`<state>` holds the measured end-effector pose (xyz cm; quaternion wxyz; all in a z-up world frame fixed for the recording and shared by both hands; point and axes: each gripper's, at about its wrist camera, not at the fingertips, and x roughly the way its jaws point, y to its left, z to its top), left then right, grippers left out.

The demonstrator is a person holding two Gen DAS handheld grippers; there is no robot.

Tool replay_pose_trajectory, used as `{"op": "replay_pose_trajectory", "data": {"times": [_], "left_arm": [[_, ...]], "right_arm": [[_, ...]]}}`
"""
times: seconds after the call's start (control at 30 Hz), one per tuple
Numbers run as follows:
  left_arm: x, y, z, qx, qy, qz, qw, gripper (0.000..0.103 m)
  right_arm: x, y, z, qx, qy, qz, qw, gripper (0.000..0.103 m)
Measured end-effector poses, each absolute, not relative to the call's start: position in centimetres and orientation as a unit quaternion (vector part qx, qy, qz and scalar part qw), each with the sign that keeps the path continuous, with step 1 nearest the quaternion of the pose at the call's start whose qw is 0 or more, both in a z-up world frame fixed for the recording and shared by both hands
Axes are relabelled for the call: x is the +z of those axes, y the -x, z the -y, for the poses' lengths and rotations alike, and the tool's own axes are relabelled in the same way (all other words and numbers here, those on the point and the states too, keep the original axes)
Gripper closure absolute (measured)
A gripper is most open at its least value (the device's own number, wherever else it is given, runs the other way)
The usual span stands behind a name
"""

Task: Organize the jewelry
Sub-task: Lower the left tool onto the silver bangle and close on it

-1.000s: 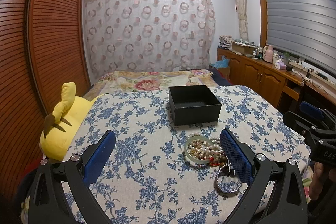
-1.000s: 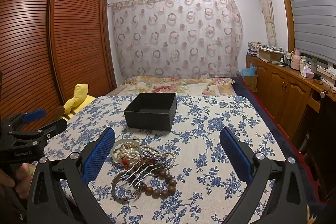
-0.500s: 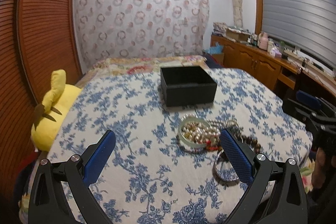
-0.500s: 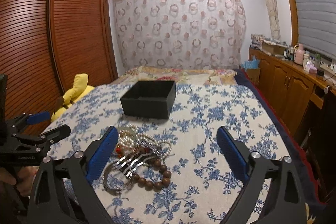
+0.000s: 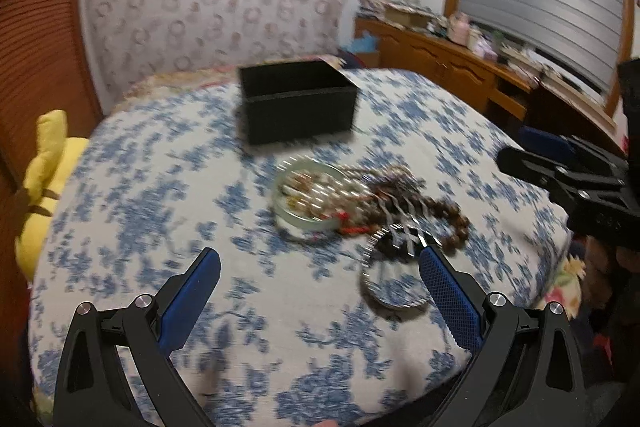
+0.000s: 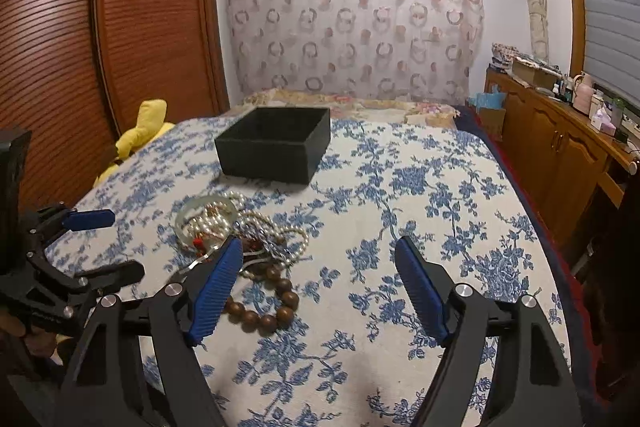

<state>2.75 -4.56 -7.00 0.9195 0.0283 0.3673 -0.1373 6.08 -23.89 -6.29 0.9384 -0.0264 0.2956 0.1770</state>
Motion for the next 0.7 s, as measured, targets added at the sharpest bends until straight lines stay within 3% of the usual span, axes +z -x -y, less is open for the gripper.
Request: {"op": "replay_pose_trajectory", "data": {"times": [0.43,0.7], "left_arm": [[-9.1,-4.1,7.4,-0.228,-0.03,-0.418,0.879,0.011],[-10.0,-5.3,8.8,-0.222,-0.059,-0.427,0.875,0.036]], "right_arm": [[-6.8,-6.9,25.0,0.175,0.026,-0.309,0.935,0.026],[-6.7,-7.0,24.9,0.179,0.028,-0.308,0.934,0.026]]}}
